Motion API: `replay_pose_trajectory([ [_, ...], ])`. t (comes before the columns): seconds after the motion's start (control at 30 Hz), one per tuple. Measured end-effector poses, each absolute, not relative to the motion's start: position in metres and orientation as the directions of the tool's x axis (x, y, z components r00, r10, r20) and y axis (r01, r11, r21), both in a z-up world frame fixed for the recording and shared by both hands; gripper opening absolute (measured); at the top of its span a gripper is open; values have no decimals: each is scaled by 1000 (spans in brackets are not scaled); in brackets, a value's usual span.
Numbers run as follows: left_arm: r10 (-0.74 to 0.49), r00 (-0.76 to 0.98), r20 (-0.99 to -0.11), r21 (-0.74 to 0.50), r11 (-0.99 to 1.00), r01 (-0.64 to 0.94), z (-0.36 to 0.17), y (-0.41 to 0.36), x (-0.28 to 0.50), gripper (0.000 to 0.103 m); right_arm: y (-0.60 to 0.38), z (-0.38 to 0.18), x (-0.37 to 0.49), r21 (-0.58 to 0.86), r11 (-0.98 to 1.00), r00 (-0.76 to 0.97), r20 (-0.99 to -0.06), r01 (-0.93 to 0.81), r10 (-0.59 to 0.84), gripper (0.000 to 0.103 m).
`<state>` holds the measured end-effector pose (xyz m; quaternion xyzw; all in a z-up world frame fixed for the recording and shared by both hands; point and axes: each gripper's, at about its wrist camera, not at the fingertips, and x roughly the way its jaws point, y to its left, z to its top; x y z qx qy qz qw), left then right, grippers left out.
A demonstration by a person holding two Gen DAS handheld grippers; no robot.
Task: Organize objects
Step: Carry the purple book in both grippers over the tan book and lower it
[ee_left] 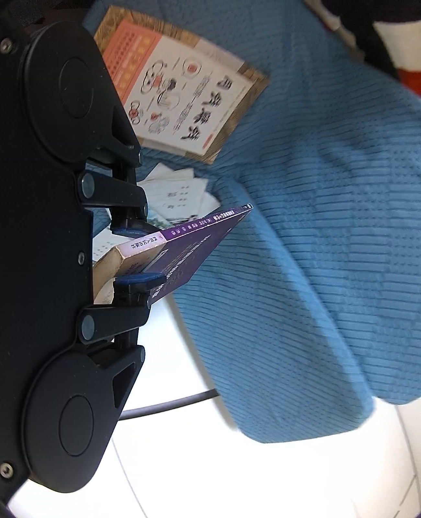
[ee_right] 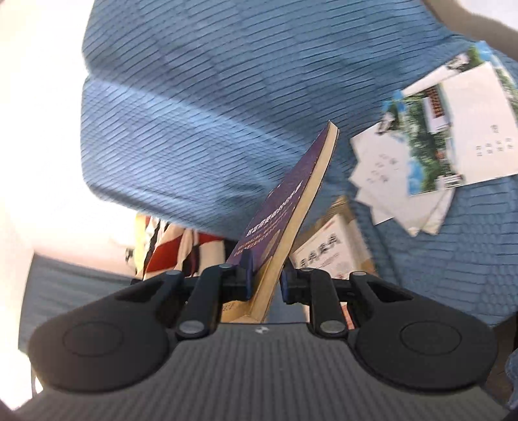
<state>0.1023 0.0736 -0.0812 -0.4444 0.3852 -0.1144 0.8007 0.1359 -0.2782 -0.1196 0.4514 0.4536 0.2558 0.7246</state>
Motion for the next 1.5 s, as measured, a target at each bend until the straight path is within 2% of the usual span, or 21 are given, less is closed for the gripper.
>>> replay_pose_trajectory([
  [0.27, -476, 707, -523, -799, 563, -212, -75, 116, 83, 20, -238, -105, 146, 886, 464, 367, -427, -14, 826, 21],
  [0.67, -512, 652, -560, -801, 537, -266, -135, 174, 86, 21, -177, -129, 149, 845, 534, 306, -498, -40, 811, 21],
  [1.3, -532, 559, -636, -758, 565, -324, -224, 190, 93, 22, -138, -202, 155, 780, 622, 254, -590, -62, 766, 22],
  [1.5, -545, 482, -686, -722, 593, -357, -245, 175, 87, 24, -136, -214, 145, 716, 693, 227, -663, -90, 714, 27],
])
